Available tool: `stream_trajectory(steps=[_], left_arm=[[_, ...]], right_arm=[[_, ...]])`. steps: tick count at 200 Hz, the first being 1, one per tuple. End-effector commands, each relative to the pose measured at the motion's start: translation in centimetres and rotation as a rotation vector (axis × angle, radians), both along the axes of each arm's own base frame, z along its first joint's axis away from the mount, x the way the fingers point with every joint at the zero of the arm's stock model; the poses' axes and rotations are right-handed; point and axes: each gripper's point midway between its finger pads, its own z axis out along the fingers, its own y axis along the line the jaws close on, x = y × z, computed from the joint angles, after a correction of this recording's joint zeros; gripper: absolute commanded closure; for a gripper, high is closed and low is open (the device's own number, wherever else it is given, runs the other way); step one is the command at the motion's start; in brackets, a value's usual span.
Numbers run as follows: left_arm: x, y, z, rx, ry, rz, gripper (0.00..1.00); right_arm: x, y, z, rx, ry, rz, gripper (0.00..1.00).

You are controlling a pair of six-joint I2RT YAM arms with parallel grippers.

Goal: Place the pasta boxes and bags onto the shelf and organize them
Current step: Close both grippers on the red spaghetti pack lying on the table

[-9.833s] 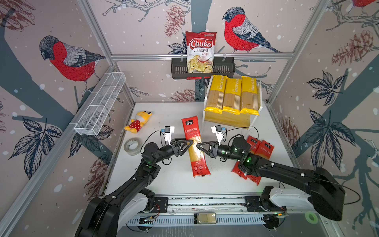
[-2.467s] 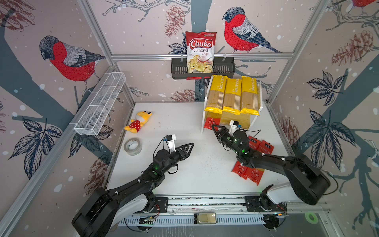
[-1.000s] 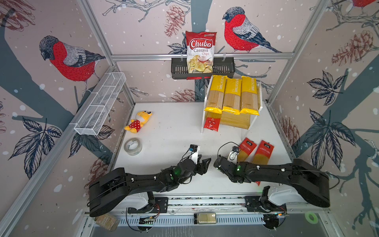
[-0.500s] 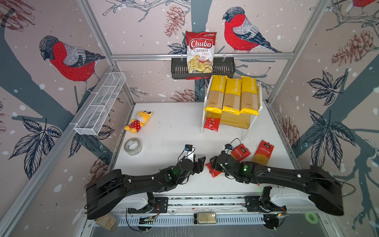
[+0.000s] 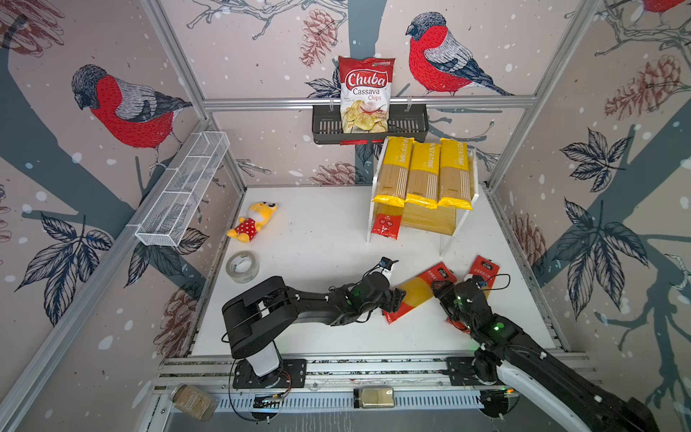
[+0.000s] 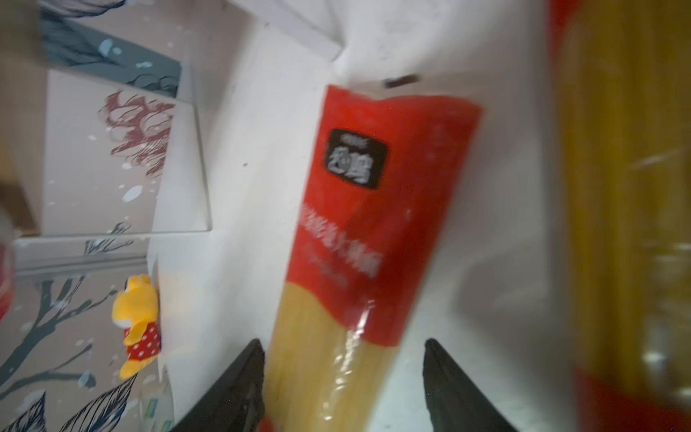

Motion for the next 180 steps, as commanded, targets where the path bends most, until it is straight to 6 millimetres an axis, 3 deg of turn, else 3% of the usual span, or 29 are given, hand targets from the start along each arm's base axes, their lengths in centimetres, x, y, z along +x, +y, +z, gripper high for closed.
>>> stream_trajectory(steps=[1, 76, 139, 161, 180], left_arm=[[-0.2, -0.2, -1.0, 0.015, 0.043, -0.049, 0.30], [-1.2, -1.2, -4.1, -0.029, 0.177, -0.147, 0.37], [-2.2, -2.3, -3.8, -0.084, 0.210, -0.216, 0.48], [-2.7, -2.5, -3.8, -0.097, 0.224, -0.242, 0.51], [-2.9, -2.3, -3.9, -0.096, 0.225, -0.249, 0.52]], right_arm=[[0.4, 0.3, 0.3, 0.055, -0.026, 0.007, 0.32], [1.5, -0.7, -1.7, 0.038, -0.047, -0.040, 0.35], [1.8, 0.2, -2.4, 0.033, -0.045, 0.013, 0.40], [2.1, 0.5, -2.5, 0.030, -0.044, 0.027, 0.46], [2.2, 0.6, -2.6, 0.031, -0.050, 0.031, 0.60]])
